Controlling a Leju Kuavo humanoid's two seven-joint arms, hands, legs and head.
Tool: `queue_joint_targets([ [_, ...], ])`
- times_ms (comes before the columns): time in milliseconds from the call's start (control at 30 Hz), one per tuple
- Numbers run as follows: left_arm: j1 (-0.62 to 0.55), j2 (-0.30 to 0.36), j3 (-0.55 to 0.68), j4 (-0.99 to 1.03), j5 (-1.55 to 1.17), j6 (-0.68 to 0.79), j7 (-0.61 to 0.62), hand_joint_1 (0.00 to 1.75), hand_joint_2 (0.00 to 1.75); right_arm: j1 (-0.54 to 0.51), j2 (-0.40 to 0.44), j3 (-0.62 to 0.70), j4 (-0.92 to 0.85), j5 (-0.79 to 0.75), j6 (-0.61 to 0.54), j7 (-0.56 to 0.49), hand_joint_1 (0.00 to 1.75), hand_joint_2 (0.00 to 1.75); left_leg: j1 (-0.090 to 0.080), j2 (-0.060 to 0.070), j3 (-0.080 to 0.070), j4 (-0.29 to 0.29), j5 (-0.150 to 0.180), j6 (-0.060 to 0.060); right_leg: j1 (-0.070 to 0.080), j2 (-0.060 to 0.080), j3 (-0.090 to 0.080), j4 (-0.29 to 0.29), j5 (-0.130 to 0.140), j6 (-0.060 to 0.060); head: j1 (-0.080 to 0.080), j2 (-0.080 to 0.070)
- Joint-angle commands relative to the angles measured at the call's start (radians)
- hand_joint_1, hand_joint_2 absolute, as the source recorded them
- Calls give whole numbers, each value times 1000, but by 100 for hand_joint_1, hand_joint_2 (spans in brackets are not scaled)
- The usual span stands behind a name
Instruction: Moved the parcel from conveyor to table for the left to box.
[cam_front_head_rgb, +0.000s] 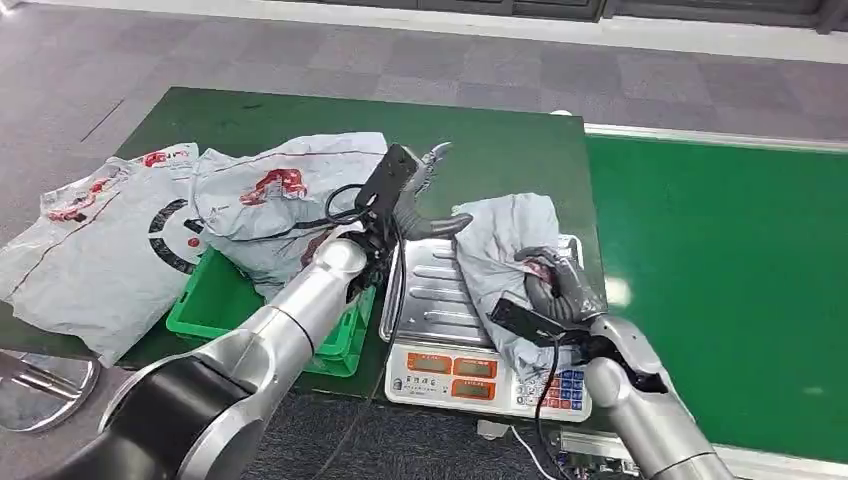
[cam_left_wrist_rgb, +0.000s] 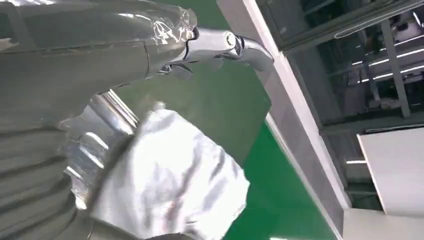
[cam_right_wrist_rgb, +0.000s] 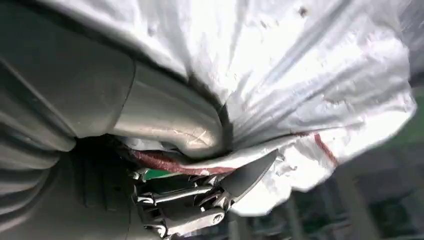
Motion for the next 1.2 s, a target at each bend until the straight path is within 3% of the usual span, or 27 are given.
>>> queue_joint_targets([
  [33,-24,33,-45,51,14,10,-6,0,175,-136,70,184,141,54,-23,-13,175,175,1,8,4,-1,-2,0,1,6,3,-2,1,-1,0,0],
  [367,-20,34,-47,48,16,10,-8,0,175,-136,64,191,135,69,-45,-13,175,175,0,3,3,-1,-1,0,0,2,3,-1,0,-1,0,0],
  [600,-26,30,-63,48,17,14,-12,0,175,-194,124,196,133,127,-94,40,175,175,0,5,2,0,-1,0,0,3,1,0,0,-1,0,0],
  [633,-31,29,-64,51,18,18,-11,0,175,-199,129,190,138,145,-125,56,28,175,0,6,3,0,-1,0,1,3,1,0,0,-2,0,0],
  [667,-33,29,-66,52,18,22,-11,0,175,-197,133,176,140,142,-136,67,0,175,0,3,1,0,-1,0,1,2,0,0,0,-1,0,0],
  [800,-46,33,-100,58,-11,63,-4,0,175,-150,96,77,111,91,-213,87,0,175,1,2,3,-1,-1,0,1,0,3,-2,0,-1,0,0],
  [967,-33,39,-132,53,-35,118,3,0,175,-56,32,-47,32,-79,-285,-16,0,175,0,-2,2,0,0,0,0,-3,3,-2,-1,0,0,0],
  [1200,-32,39,-134,52,-35,120,3,0,175,-43,31,-52,14,-99,-289,-32,0,175,0,2,2,0,-1,0,0,0,2,-2,0,-1,0,0],
])
